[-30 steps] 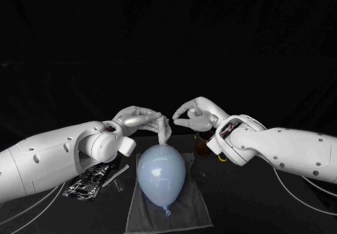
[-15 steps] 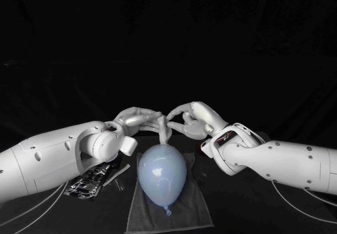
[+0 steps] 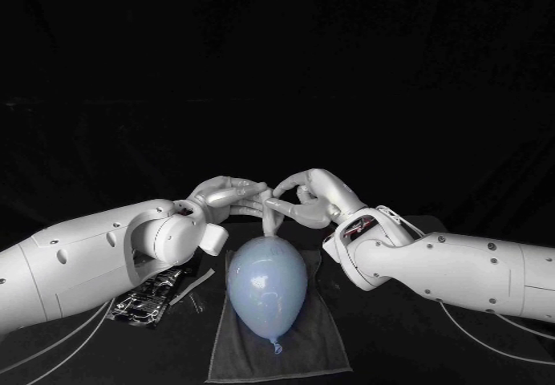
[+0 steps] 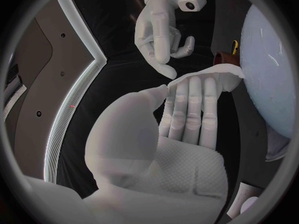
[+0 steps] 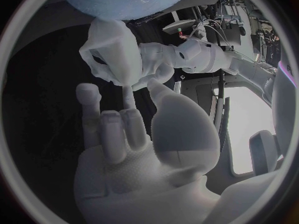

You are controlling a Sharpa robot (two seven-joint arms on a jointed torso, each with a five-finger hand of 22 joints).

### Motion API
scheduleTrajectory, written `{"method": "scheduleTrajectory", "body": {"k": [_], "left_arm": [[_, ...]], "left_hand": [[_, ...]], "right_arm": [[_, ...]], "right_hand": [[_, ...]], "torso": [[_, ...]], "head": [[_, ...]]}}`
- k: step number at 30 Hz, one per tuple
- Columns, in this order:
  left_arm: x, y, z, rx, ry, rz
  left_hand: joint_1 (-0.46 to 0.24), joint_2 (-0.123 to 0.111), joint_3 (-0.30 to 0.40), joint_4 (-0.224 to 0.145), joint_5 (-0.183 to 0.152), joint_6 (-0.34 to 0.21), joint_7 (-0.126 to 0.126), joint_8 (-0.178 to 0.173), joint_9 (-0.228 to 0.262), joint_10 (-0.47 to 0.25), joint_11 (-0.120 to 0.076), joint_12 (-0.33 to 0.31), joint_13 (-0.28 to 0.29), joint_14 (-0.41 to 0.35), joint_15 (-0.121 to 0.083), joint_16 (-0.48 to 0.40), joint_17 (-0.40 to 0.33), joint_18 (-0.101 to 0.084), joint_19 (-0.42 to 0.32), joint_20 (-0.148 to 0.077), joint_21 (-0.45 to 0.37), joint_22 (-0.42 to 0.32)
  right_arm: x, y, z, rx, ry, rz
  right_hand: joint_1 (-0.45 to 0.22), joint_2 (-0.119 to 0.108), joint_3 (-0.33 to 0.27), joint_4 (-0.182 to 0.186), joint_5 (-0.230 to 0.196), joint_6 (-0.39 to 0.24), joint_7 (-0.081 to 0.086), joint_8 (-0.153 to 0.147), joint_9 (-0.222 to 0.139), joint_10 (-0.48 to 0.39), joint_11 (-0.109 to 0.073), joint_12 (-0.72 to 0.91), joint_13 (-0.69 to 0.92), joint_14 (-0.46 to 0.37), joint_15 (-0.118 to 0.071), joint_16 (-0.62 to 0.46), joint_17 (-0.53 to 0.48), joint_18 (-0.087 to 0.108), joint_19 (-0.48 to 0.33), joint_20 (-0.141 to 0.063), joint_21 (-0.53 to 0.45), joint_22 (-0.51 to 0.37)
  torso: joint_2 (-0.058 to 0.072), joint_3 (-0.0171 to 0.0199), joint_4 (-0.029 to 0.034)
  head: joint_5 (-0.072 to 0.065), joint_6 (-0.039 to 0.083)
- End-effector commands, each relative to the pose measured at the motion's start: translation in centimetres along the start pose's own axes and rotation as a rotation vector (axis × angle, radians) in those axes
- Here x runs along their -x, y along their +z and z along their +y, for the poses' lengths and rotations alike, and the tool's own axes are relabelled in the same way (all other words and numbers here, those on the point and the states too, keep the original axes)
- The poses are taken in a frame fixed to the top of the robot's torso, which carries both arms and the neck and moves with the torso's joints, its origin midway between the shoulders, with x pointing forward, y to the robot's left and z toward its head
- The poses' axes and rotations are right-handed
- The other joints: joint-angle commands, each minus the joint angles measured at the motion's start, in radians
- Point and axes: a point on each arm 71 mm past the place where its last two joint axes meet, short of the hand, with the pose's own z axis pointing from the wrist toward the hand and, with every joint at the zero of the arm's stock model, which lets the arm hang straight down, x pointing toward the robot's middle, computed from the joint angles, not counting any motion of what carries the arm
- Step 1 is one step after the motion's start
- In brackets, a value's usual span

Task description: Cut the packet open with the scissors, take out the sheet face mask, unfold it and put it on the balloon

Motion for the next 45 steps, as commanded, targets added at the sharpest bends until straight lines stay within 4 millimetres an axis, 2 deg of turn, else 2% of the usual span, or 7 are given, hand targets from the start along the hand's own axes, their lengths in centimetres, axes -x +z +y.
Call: {"method": "scheduleTrajectory", "body": {"k": [1, 12, 21, 33, 38, 41, 45], "left_arm": [[-0.20, 0.03, -0.17, -0.016, -0.012, -0.004], [-0.36, 0.00, -0.20, -0.020, -0.013, 0.000], [-0.54, 0.00, -0.21, -0.021, -0.013, 0.008], [-0.61, -0.01, -0.21, -0.021, -0.005, 0.014], [-0.68, -0.01, -0.22, -0.022, -0.001, 0.019], [-0.72, -0.01, -0.22, -0.023, 0.002, 0.022], [-0.77, -0.01, -0.22, -0.023, 0.004, 0.026]], "left_hand": [[-0.002, 0.008, 0.019, -0.014, 0.003, 0.001, -0.004, 0.004, 0.042, 0.005, 0.000, -0.003, 0.002, 0.006, -0.002, -0.002, 0.001, 0.015, -0.006, 0.003, 0.004, 0.002], [-0.003, 0.006, 0.023, -0.020, 0.003, 0.003, -0.005, 0.005, 0.043, 0.006, -0.001, -0.003, 0.002, 0.006, -0.003, -0.002, 0.002, 0.016, -0.006, 0.003, 0.006, 0.003], [-0.004, 0.003, 0.027, -0.026, 0.003, 0.004, -0.006, 0.005, 0.045, 0.007, -0.002, -0.004, 0.002, 0.006, -0.003, -0.002, 0.002, 0.016, -0.007, 0.003, 0.008, 0.004], [-0.005, 0.000, 0.030, -0.033, 0.003, 0.005, -0.007, 0.006, 0.046, 0.008, -0.002, -0.004, 0.002, 0.006, -0.004, -0.002, 0.003, 0.017, -0.007, 0.002, 0.010, 0.005], [-0.005, -0.001, 0.031, -0.035, 0.003, 0.005, -0.007, 0.006, 0.047, 0.008, -0.002, -0.004, 0.002, 0.006, -0.004, -0.002, 0.003, 0.017, -0.007, 0.002, 0.010, 0.006], [-0.005, -0.002, 0.032, -0.037, 0.004, 0.005, -0.007, 0.006, 0.047, 0.009, -0.002, -0.004, 0.002, 0.006, -0.004, -0.003, 0.004, 0.017, -0.007, 0.002, 0.011, 0.007], [-0.005, -0.002, 0.032, -0.037, 0.004, 0.005, -0.007, 0.006, 0.047, 0.009, -0.002, -0.004, 0.002, 0.006, -0.004, -0.003, 0.004, 0.017, -0.007, 0.002, 0.011, 0.007]], "right_arm": [[-0.14, 0.05, -0.59, -0.107, 0.014, -0.006], [-0.69, 0.27, -0.48, -0.148, 0.029, 0.000], [-1.10, 0.43, -0.06, -0.139, 0.042, 0.000], [-1.05, 0.60, -0.07, -0.132, 0.045, -0.021], [-1.05, 0.66, -0.05, -0.129, 0.046, -0.026], [-1.09, 0.68, 0.04, -0.123, 0.051, -0.025], [-1.12, 0.67, 0.12, -0.116, 0.058, -0.023]], "right_hand": [[0.019, 0.008, -0.012, 0.020, -0.002, 0.011, -0.002, 0.004, 0.003, 0.026, -0.006, -0.004, 0.115, 0.046, -0.006, -0.001, 0.131, -0.004, 0.012, -0.003, 0.008, 0.005], [0.059, 0.015, -0.055, 0.088, -0.004, 0.038, -0.016, 0.025, 0.014, 0.032, -0.018, 0.000, 0.124, 0.050, -0.017, -0.001, 0.137, -0.006, 0.023, -0.012, 0.013, 0.008], [0.083, 0.018, -0.074, 0.112, -0.005, 0.046, -0.020, 0.035, 0.018, 0.038, -0.023, 0.006, 0.134, 0.052, -0.021, -0.001, 0.141, -0.006, 0.026, -0.016, 0.014, 0.009], [0.111, 0.015, -0.093, 0.124, -0.005, 0.044, -0.022, 0.041, 0.022, 0.038, -0.024, 0.005, 0.135, 0.050, -0.023, -0.002, 0.136, -0.005, 0.023, -0.018, 0.007, 0.007], [0.183, 0.035, -0.087, 0.110, -0.006, 0.049, -0.028, 0.054, 0.027, 0.044, -0.030, 0.012, 0.146, 0.053, -0.027, -0.002, 0.142, -0.006, 0.028, -0.022, 0.012, 0.010], [0.263, 0.065, -0.052, 0.074, -0.007, 0.064, -0.044, 0.071, 0.036, 0.052, -0.043, 0.022, 0.161, 0.057, -0.036, 0.000, 0.151, -0.008, 0.035, -0.028, 0.022, 0.015], [0.322, 0.086, -0.012, 0.039, -0.007, 0.071, -0.057, 0.089, 0.044, 0.066, -0.055, 0.041, 0.188, 0.064, -0.047, 0.004, 0.166, -0.011, 0.047, -0.038, 0.041, 0.023]], "torso": [[0.000, 0.0000, -0.0001], [0.000, 0.0005, -0.0007], [0.000, 0.0002, -0.0006], [-0.001, 0.0002, 0.0001], [0.000, 0.0001, -0.0004], [0.000, 0.0002, -0.0005], [0.000, 0.0003, -0.0004]], "head": [[0.000, 0.000], [-0.001, 0.000], [-0.003, 0.000], [-0.006, -0.001], [-0.006, 0.000], [-0.007, 0.000], [-0.008, -0.001]]}}
